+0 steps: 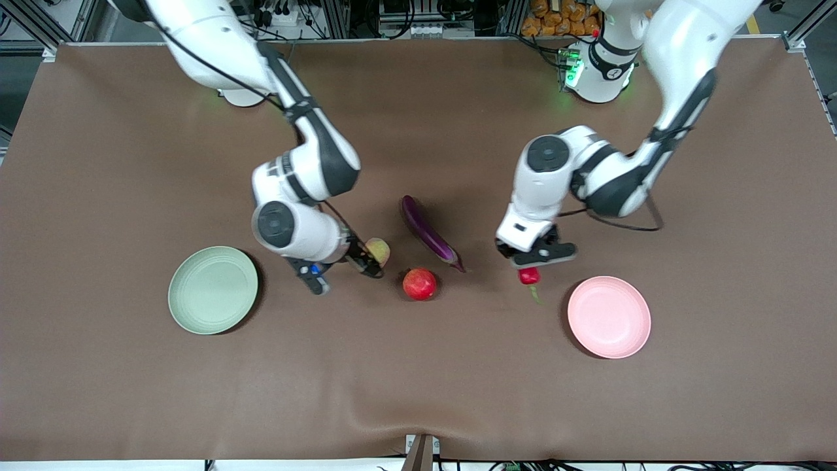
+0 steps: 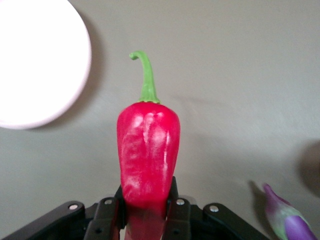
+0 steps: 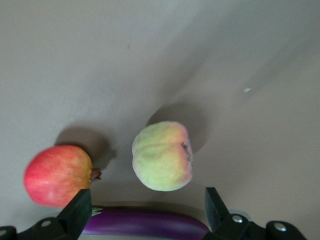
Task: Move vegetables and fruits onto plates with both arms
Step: 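Carry the pepper to the pink plate while the right gripper lifts the peach, then release the pepper on the pink plate while the right gripper carries the peach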
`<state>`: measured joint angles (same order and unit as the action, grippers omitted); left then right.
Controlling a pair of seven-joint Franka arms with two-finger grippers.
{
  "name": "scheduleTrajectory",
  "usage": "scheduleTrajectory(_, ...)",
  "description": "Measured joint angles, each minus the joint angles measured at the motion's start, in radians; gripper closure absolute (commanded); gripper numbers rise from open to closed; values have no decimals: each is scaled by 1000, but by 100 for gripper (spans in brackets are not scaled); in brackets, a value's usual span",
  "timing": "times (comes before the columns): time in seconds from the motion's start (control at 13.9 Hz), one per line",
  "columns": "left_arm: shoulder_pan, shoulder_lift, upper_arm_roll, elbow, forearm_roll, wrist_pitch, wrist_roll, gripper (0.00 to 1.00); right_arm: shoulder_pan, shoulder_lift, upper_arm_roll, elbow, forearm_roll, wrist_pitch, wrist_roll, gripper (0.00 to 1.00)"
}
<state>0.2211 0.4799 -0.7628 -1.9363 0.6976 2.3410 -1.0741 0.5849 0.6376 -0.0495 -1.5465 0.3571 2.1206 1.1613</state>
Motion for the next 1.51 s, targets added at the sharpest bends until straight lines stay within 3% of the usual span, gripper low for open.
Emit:
scheduleTrajectory(0.14, 145, -10, -61, -2, -1, -7, 132, 100, 28, 22, -2, -20, -52, 13, 6, 0)
scheduleTrajectory(0.36, 302, 3, -69, 2, -3, -5, 339, 100, 39, 35, -2, -52, -83, 72, 6, 0)
scheduleTrajectory(0.5, 367, 38, -66, 24, -3, -4, 427, 100, 44, 43, -2, -58, -84, 120, 6, 0)
scheduleTrajectory(0.72, 375, 118, -11, 77, -3, 1, 477, 100, 59, 64, -2, -63, -84, 155, 7, 0)
scheduleTrajectory(0.79, 371, 146, -1, 99, -3, 5, 481, 100, 65, 74, -2, -63, -84, 160, 7, 14)
scheduleTrajectory(0.86, 367, 171, 6, 123, -3, 5, 482, 100, 73, 84, -3, -63, -85, 163, 7, 51)
scheduleTrajectory(0.94, 361, 192, 14, 147, -3, 5, 482, 100, 83, 92, -6, -64, -85, 167, 12, 67)
scheduleTrajectory(1.22, 286, 233, 88, 201, -3, 5, 482, 100, 110, 90, -49, -53, -101, 160, 49, 69)
scheduleTrajectory(1.37, 253, 241, 119, 205, -3, 5, 482, 100, 107, 44, -105, -22, -103, 52, 49, 69)
scheduleTrajectory(1.44, 249, 246, 125, 207, -3, 5, 482, 87, 99, 2, -137, -7, -104, -25, 48, 69)
scheduleTrajectory(1.51, 248, 249, 126, 209, -3, 5, 482, 58, 82, -51, -165, 3, -104, -106, 45, 69)
